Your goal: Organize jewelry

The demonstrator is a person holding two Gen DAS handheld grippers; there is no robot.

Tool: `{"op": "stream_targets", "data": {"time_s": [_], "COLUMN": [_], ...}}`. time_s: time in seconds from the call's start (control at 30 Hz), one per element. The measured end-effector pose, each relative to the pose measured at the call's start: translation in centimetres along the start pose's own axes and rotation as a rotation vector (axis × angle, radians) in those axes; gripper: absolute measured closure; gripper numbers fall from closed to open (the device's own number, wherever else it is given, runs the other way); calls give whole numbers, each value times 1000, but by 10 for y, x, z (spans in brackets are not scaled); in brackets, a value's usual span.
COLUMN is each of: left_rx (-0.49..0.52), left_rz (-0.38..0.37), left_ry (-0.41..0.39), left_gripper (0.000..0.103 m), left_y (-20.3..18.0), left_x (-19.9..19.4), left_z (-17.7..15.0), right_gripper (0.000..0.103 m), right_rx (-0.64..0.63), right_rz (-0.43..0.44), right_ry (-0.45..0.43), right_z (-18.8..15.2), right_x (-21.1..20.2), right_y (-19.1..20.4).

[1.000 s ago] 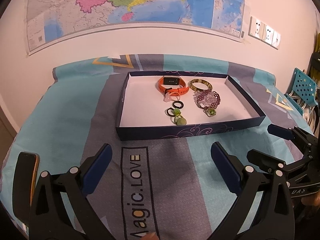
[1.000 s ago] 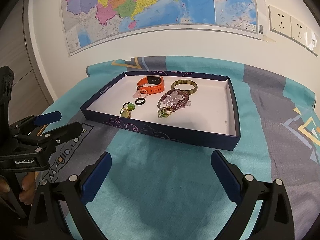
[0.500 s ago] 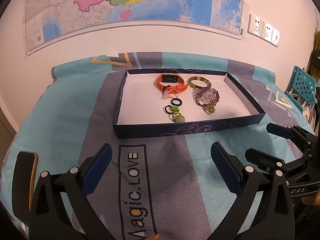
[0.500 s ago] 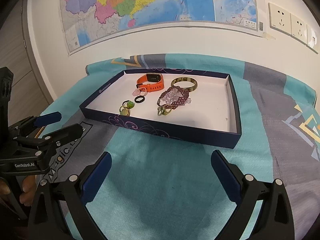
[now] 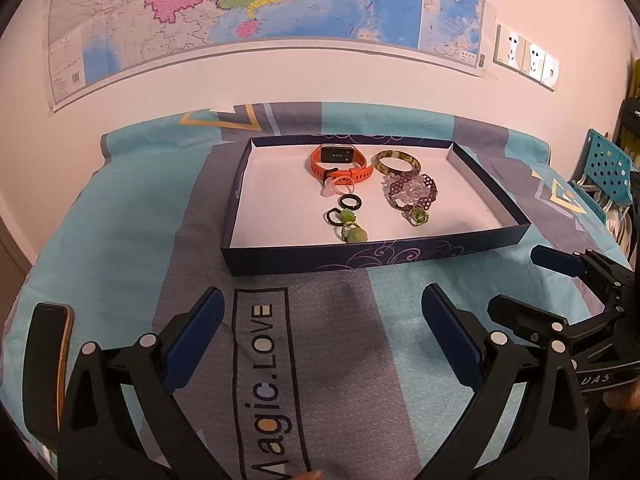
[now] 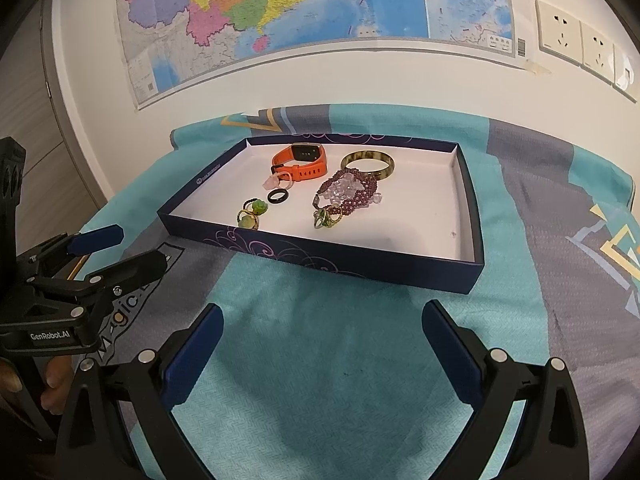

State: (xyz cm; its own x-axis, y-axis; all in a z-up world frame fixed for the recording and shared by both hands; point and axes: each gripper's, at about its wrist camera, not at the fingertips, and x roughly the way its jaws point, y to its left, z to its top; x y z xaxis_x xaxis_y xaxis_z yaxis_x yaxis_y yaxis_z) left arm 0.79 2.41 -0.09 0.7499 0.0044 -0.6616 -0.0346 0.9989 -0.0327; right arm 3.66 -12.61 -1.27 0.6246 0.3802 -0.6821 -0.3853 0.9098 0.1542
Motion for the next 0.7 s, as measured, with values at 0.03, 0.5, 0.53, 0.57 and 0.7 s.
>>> {"op": "stream_targets", "data": {"time_s": [0.03, 0.5, 0.53, 0.57, 0.7], "left_rx": [0, -1, -1, 0, 0], "left_rz": [0, -4, -4, -4, -4], "left_ry": [1, 10, 11, 11, 11], "left_gripper": [6, 6, 6, 6, 6], "left_y": [0, 0, 0, 0, 0], "left_x": [0, 2, 2, 2, 2], "left_z": [0, 0, 0, 0, 0], "right_gripper": [7, 7, 7, 7, 7], "right_rx": [0, -1, -1, -1, 1], "right_rz": [0, 1, 1, 1, 1], "right_ry": [2, 11, 12, 13, 13], "right_z": [0, 1, 1, 1, 1], "right_x": [0, 2, 2, 2, 2], "right_y": [0, 0, 0, 0, 0]}}
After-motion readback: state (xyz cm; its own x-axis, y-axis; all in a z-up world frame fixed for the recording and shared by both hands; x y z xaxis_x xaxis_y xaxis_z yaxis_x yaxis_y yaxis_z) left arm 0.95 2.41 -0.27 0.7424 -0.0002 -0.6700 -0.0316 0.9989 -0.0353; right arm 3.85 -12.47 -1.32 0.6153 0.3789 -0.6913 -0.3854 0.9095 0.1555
